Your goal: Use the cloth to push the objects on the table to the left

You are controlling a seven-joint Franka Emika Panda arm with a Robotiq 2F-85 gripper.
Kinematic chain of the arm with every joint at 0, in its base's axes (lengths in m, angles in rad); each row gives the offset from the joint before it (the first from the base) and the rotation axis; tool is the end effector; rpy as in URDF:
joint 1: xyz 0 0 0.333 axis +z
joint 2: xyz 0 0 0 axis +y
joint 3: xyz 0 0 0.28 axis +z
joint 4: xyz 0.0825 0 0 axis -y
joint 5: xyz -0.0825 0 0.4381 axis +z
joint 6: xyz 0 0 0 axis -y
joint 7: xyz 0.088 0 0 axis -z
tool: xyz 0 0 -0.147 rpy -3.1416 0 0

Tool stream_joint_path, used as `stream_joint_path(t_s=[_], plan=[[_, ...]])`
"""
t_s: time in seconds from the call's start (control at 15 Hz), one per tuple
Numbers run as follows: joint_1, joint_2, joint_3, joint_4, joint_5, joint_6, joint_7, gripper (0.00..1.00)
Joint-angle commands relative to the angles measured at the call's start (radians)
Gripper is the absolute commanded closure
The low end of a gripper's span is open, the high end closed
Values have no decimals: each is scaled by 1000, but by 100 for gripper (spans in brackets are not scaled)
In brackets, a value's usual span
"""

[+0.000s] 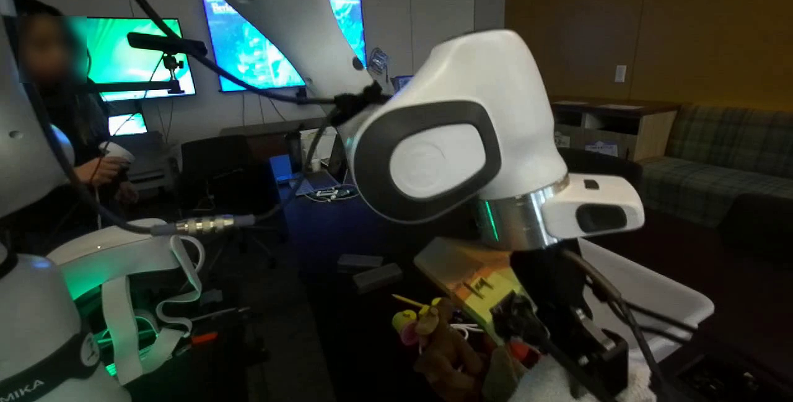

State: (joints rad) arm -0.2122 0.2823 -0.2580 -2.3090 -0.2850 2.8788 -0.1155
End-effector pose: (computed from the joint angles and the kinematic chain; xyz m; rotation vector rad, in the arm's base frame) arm 0.5218 -0.2597 0.1364 2.8657 -0.0996 0.3189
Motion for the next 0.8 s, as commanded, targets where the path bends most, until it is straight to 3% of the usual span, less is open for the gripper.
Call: stream_joint_path(t_s=[0.0,0.2,0.73], plan=[[130,250,-148,168,-134,50,214,93],[191,386,-181,230,-111,26,254,93],[249,515,-100,244,-59,26,206,93]])
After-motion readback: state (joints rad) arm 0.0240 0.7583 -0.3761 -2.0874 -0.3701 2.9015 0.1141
